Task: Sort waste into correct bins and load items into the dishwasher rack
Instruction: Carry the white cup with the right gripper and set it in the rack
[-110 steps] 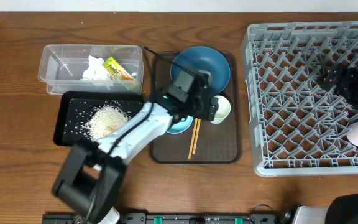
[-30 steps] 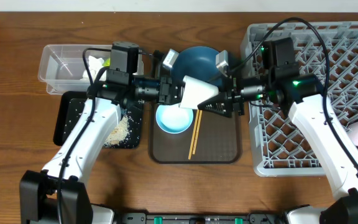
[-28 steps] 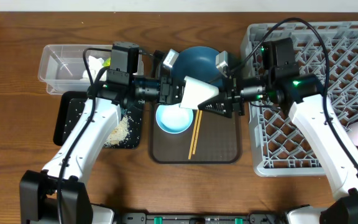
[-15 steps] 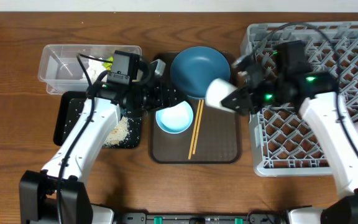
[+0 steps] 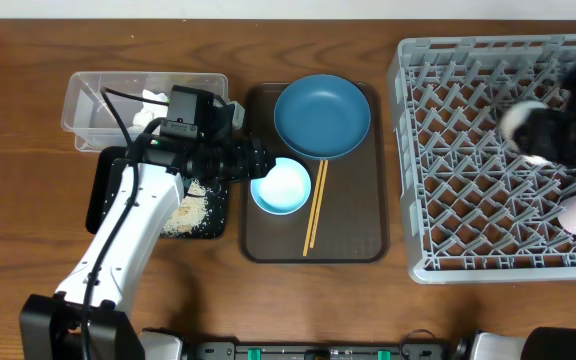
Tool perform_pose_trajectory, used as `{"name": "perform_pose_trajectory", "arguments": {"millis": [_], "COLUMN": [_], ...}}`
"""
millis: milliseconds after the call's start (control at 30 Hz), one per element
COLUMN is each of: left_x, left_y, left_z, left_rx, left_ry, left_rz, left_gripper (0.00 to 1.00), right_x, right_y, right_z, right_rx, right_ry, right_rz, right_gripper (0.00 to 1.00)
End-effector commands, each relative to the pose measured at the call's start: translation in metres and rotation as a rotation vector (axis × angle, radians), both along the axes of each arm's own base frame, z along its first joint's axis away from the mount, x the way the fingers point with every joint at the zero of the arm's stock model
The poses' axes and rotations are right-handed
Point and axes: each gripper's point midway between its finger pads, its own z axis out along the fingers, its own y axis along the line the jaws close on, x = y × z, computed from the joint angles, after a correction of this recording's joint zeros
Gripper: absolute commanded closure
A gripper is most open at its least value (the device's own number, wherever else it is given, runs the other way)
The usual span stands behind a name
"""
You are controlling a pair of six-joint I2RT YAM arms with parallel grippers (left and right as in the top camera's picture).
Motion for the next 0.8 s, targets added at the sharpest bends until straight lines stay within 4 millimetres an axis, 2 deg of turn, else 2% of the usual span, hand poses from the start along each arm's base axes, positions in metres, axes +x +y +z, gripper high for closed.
{"name": "perform_pose_trajectory", "arguments": {"millis": [0,67,200,300,467,633,667,700,767], "left_x": [0.002,0.003,0.003,0.003,0.003,0.003,0.003,0.003,0.003], "left_y": [0.004,0.007,0.013,0.016,0.016,0.016,0.016,0.016,0.016], "left_z": [0.004,0.002,-0.001,-0.002,-0.002,-0.002,-0.002,-0.002,-0.002], "left_rx": [0.022,0.043,0.077,0.092,0.092,0.092,0.092,0.092,0.092], "left_ry": [-0.029,-0.031,-0.024,-0.023,-0.023,-0.023,-0.023,-0.023,-0.023], "left_rz": [-0.008,0.002,0.017,0.024,0.024,0.024,0.024,0.024,0.024], "left_gripper": [0.23,0.23,0.23,0.23,0.23,0.23,0.23,0.23,0.23], "right_x": [-0.016,-0.019,-0.027,-0.029,-0.024,-0.015,-0.014,-0.015,-0.016], "right_y": [-0.045,-0.058,-0.074,-0.082,-0.086,-0.085,-0.085,-0.085,-0.084], "right_z": [-0.007,-0.016,-0.037,-0.057,-0.091,-0.117,-0.122,-0.126,-0.13], "right_rx": [-0.062,-0.051,-0.024,0.003,0.047,0.099,0.104,0.108,0.116], "right_ry": [0.062,0.093,0.171,0.228,0.315,0.354,0.364,0.376,0.393], "right_rz": [-0.189,-0.226,-0.273,-0.293,-0.291,-0.279,-0.279,-0.278,-0.277], "right_gripper": [0.97,0.97,0.89,0.91,0.94,0.89,0.87,0.79,0.5]}}
